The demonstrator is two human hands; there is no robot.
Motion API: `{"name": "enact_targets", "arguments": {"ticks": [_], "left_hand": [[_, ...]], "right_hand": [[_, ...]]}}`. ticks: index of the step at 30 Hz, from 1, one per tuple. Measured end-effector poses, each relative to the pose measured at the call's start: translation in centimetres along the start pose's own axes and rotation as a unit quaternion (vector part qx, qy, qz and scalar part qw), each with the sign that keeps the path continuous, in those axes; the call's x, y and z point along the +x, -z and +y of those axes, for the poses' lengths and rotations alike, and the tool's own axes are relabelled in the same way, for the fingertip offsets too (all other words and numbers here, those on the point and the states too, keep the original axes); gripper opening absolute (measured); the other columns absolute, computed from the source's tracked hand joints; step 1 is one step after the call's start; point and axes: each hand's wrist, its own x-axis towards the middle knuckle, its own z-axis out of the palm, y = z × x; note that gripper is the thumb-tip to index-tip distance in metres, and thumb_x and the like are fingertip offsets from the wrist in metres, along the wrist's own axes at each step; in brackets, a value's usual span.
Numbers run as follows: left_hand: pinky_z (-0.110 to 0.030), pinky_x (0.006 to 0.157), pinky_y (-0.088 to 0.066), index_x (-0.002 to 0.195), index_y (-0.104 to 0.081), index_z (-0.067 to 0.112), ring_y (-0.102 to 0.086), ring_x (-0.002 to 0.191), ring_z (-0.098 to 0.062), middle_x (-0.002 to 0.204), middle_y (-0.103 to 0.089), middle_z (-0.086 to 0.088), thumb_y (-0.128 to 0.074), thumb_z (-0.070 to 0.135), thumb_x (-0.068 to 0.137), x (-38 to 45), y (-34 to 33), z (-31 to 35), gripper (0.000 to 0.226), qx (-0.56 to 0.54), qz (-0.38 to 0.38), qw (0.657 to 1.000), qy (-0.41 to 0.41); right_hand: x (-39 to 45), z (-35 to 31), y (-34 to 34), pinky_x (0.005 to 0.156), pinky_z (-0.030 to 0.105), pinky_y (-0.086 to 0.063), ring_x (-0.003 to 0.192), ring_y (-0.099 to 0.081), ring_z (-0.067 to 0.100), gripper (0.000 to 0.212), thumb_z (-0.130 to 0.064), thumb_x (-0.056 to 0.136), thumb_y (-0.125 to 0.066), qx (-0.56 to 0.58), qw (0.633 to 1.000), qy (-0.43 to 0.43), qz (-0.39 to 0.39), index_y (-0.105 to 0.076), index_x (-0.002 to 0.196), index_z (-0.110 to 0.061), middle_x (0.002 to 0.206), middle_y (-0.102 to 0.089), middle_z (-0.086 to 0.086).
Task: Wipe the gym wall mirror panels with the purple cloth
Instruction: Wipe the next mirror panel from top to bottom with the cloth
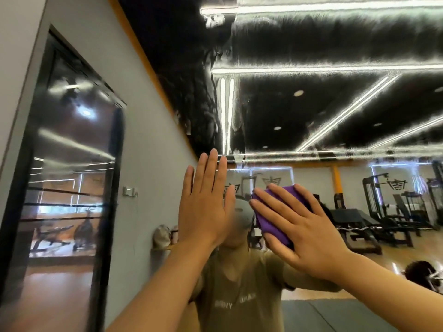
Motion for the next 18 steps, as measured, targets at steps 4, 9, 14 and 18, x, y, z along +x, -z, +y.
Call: {"name": "enact_targets", "arguments": {"ticks": [4,9,14,18], "left_hand": [[-0.038,0.125,0.000,0.160,-0.004,0.019,-0.007,0.156,-0.021,0.168,-0.008,-0.004,-0.019,0.041,0.106,-0.1,-0.1,0.2,0.060,-0.004,0.011,1.000,-0.001],[-0.036,0.125,0.003,0.160,-0.004,0.015,-0.001,0.156,-0.017,0.169,-0.003,-0.004,-0.022,0.039,0.105,-0.2,0.2,0.4,0.063,-0.031,0.010,0.999,0.011],[-0.032,0.125,0.005,0.160,-0.006,0.012,0.002,0.156,-0.016,0.168,0.000,-0.004,-0.021,0.040,0.103,-0.4,0.3,0.4,0.065,-0.043,0.017,0.998,0.041],[-0.030,0.125,0.008,0.159,-0.004,0.012,0.006,0.156,-0.014,0.168,0.004,-0.004,-0.019,0.041,0.102,-0.6,0.3,0.5,0.066,-0.049,0.020,0.997,0.061]], "right_hand": [[1.9,1.6,0.6,0.125,0.049,-0.007,0.155,-0.015,0.015,0.063,-0.052,0.102,-0.033,-0.012,0.998,0.061,-0.017,-0.027,0.160,-0.029,0.166,-0.022,-0.007],[10.9,5.0,1.9,0.126,0.046,-0.004,0.155,-0.014,0.012,0.063,-0.054,0.101,-0.026,0.016,1.000,0.019,-0.014,-0.026,0.159,-0.032,0.166,-0.022,-0.010],[19.5,7.1,2.7,0.125,0.043,0.001,0.155,-0.010,0.011,0.063,-0.054,0.100,-0.021,0.016,0.996,-0.088,0.014,-0.023,0.160,-0.035,0.167,-0.018,-0.012],[21.4,7.3,2.9,0.124,0.040,0.004,0.155,-0.008,0.013,0.063,-0.052,0.100,-0.019,0.024,0.991,-0.124,0.034,-0.022,0.160,-0.033,0.168,-0.017,-0.011]]}}
